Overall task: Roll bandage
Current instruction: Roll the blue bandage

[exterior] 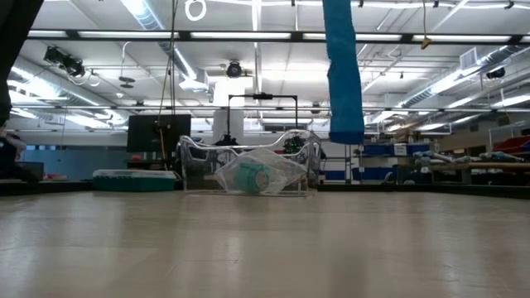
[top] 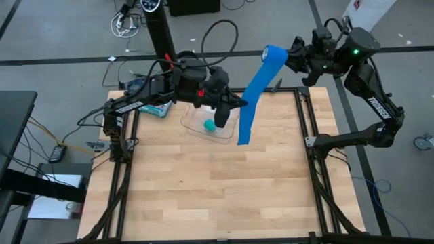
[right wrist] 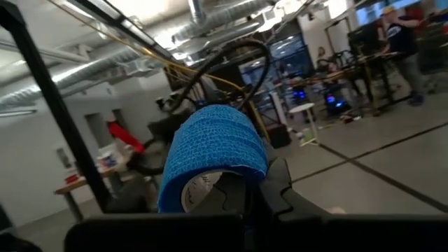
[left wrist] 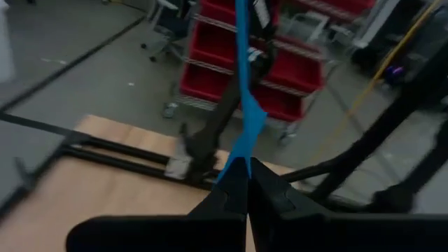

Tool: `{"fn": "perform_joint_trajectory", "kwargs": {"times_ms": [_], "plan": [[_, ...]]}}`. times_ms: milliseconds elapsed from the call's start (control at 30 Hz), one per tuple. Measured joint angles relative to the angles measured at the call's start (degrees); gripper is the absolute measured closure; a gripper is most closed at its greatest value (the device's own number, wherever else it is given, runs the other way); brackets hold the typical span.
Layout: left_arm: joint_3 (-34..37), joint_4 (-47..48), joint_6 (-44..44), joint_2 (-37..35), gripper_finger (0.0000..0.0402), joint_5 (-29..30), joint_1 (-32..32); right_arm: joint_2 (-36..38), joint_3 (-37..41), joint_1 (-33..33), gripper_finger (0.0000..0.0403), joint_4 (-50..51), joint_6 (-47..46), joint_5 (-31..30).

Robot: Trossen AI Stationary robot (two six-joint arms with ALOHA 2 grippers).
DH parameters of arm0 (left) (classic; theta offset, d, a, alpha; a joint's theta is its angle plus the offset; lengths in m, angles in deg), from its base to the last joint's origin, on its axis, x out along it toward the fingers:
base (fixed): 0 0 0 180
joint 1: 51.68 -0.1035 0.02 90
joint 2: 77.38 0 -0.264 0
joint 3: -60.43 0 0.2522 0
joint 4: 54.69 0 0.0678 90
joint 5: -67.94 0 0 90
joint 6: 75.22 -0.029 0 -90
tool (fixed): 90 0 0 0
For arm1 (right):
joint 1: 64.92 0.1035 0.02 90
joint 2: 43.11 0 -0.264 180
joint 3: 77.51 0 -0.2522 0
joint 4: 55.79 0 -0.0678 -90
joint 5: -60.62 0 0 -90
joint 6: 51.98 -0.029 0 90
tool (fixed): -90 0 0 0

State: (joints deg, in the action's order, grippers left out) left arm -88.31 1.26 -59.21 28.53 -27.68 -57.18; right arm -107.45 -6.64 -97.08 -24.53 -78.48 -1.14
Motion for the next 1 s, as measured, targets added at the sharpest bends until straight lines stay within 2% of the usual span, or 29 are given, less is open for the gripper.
{"fn": "perform_joint_trajectory", "kwargs": {"times_ms": [333, 1000], "plan": [[0.0, 0.9, -8.0, 0.0, 0.0396, 7.5, -0.1, 0.0, 0.0, 4.5, 0.0403, -3.7, -2.9, 0.4], [0.0, -2.1, -20.6, 0.0, 0.0396, 14.4, -0.5, -3.3, 0.0, 14.1, 0.0403, -5.8, -6.6, -2.3]]}}
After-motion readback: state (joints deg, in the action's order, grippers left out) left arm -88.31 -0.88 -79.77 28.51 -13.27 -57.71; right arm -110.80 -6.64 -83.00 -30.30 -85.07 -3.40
